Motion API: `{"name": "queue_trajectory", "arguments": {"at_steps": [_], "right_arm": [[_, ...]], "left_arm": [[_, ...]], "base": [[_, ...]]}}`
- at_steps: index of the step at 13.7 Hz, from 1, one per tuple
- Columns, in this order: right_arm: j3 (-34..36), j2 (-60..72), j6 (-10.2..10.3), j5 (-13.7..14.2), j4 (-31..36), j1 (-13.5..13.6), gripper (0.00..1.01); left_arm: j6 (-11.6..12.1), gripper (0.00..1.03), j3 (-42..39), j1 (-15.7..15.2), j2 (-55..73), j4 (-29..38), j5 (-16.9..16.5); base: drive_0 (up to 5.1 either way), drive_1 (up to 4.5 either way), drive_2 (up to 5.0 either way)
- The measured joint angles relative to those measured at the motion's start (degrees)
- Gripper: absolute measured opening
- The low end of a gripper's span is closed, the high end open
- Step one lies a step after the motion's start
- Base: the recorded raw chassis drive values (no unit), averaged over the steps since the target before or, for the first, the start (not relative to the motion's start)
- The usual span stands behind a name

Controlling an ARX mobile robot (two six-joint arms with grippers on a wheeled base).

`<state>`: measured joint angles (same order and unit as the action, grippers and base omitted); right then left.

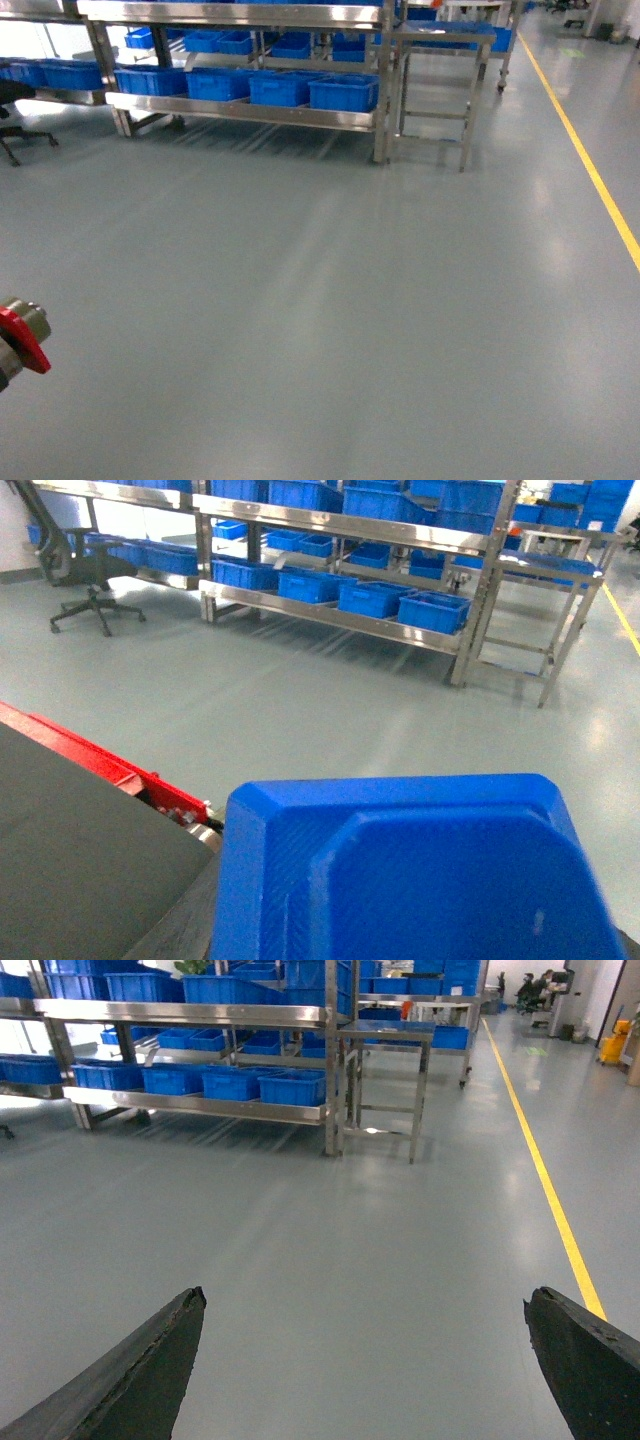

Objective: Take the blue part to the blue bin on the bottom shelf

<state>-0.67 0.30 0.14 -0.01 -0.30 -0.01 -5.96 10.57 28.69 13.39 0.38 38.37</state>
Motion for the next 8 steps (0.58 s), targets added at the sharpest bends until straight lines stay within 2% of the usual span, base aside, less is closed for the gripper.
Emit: {"name": "queue_trajectory", "arguments": {"at_steps": [8], "right_arm": [[0.0,0.0,0.0,0.0,0.0,0.0,0.98]], "left_arm": [[0.0,0.44,0.0,0.0,0.0,0.0,0.0]], "base": [[-1.6,-1.64,-1.6]]}}
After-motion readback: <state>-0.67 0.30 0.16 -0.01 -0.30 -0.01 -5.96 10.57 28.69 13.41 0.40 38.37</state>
